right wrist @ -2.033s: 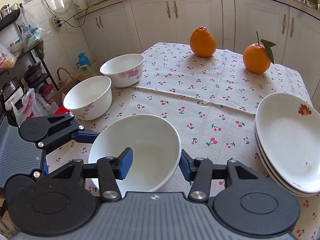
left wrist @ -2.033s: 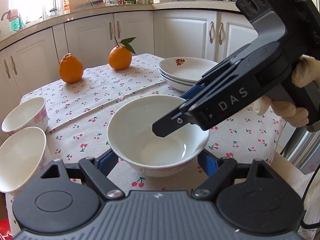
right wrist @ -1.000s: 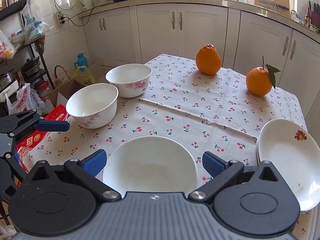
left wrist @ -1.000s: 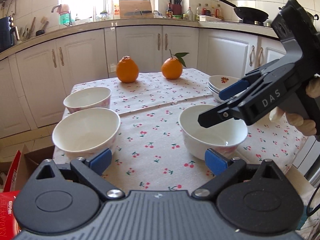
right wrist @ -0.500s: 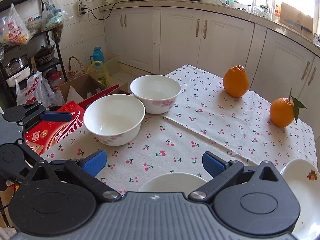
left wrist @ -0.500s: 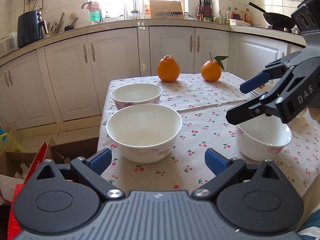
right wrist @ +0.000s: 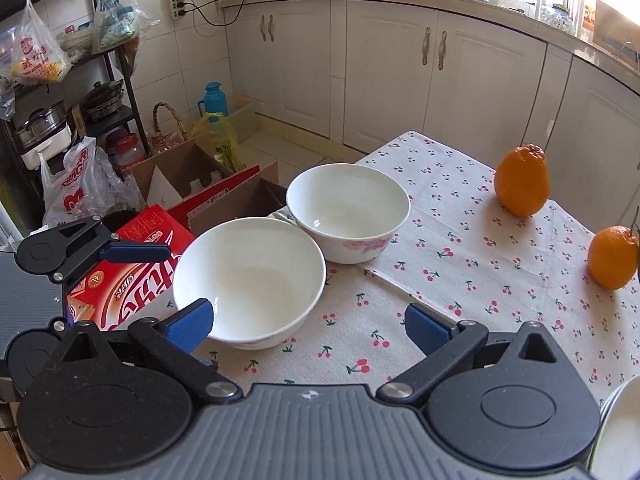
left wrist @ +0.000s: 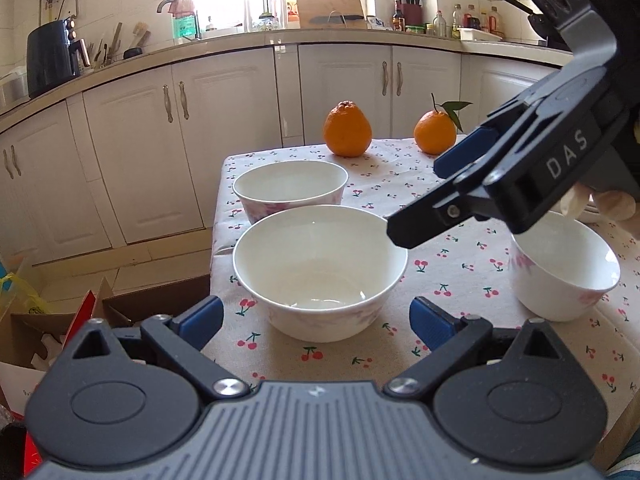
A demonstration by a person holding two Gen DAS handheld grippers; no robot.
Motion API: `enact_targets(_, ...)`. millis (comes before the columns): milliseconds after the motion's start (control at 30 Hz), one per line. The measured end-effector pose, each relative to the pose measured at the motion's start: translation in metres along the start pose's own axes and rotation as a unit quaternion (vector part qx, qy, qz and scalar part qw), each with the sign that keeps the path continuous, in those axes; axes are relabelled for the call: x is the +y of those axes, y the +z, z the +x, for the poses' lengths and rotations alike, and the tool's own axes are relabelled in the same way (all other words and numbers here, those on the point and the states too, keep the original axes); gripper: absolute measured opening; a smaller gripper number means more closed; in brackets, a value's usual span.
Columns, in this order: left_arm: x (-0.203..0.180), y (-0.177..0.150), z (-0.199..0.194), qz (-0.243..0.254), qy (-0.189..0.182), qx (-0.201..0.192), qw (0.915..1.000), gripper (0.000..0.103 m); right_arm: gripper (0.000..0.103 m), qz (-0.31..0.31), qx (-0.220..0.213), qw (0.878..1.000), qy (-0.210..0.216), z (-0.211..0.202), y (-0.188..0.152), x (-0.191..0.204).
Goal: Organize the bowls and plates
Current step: 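Move the right gripper to another white bowl and close on its rim, then lift the bowl with the right gripper toward the other white bowl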
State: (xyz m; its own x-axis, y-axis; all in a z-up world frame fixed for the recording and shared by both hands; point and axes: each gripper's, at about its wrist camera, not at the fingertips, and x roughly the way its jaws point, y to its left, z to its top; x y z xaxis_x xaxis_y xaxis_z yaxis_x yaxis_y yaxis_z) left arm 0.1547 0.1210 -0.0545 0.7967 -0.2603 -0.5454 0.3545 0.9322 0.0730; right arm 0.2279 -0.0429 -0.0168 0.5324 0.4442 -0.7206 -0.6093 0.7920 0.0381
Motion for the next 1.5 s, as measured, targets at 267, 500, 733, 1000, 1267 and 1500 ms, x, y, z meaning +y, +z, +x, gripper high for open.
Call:
enact_targets(267,0.003,0.000,0.009,0.006,-0.015,0.005,0.9999,0.096,0.101,-0.011,0.014,0.999,0.041,0.024,0.019,0.000)
enact_targets(500,0.006,-0.001,0.010,0.010,-0.022,0.000,0.9997,0.096,0.093,-0.007,0.038,0.997,0.073,0.046,0.030,-0.008)
enact_targets(733,0.005,-0.001,0.011,0.017,-0.031,0.001,0.9994,0.088,0.081,-0.006,0.055,0.994,0.090,0.061,0.032,-0.008)
enact_targets(1000,0.007,0.001,0.011,0.018,-0.033,0.002,0.9993,0.086,0.067,0.005,0.066,0.993,0.098,0.067,0.032,-0.014)
enact_targets(1267,0.008,0.002,0.012,0.020,-0.034,0.003,0.9992,0.086,0.061,0.014,0.069,0.991,0.111,0.069,0.033,-0.018)
enact_targets(1500,0.008,0.002,0.012,0.021,-0.034,0.003,0.9992,0.086,0.059,0.017,0.071,0.990,0.120,0.071,0.034,-0.017)
